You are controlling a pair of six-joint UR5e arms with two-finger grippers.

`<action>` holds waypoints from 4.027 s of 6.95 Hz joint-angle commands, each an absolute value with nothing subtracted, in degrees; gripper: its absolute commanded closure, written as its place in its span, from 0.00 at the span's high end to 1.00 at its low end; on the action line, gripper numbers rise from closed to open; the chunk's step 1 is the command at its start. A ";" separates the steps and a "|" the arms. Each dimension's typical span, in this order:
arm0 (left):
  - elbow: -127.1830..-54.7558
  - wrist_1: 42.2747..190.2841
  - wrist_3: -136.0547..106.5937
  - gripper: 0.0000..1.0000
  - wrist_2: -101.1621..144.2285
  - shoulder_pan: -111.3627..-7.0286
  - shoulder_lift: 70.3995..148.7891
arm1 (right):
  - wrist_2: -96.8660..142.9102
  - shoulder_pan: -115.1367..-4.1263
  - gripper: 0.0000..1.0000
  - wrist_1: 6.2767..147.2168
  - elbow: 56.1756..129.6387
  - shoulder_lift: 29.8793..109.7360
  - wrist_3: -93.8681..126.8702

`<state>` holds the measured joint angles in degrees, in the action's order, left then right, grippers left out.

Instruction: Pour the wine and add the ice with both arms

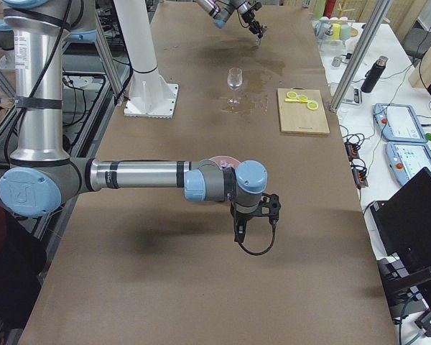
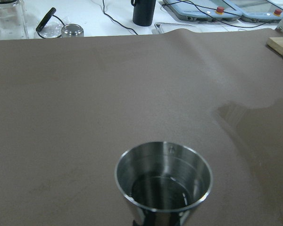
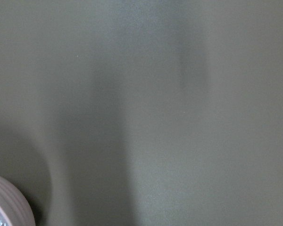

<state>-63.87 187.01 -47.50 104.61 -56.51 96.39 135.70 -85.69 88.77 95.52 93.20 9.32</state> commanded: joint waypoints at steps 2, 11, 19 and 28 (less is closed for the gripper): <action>-65.74 186.86 -46.67 0.03 104.59 -56.51 96.33 | 135.70 -85.69 1.00 88.77 95.54 93.16 9.40; -76.19 177.80 -43.54 0.00 101.25 -56.60 96.85 | 135.88 -85.95 1.00 88.68 96.32 93.60 10.11; -80.84 167.11 -33.33 0.00 102.74 -55.46 105.81 | 135.00 -90.97 1.00 89.38 98.44 96.42 11.60; -86.22 157.94 -24.79 0.00 102.13 -48.52 113.89 | 132.89 -93.77 1.00 89.47 98.26 98.35 12.92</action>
<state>-86.18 158.82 -25.06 102.07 -49.13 112.36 132.96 -93.33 89.40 98.18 98.24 12.92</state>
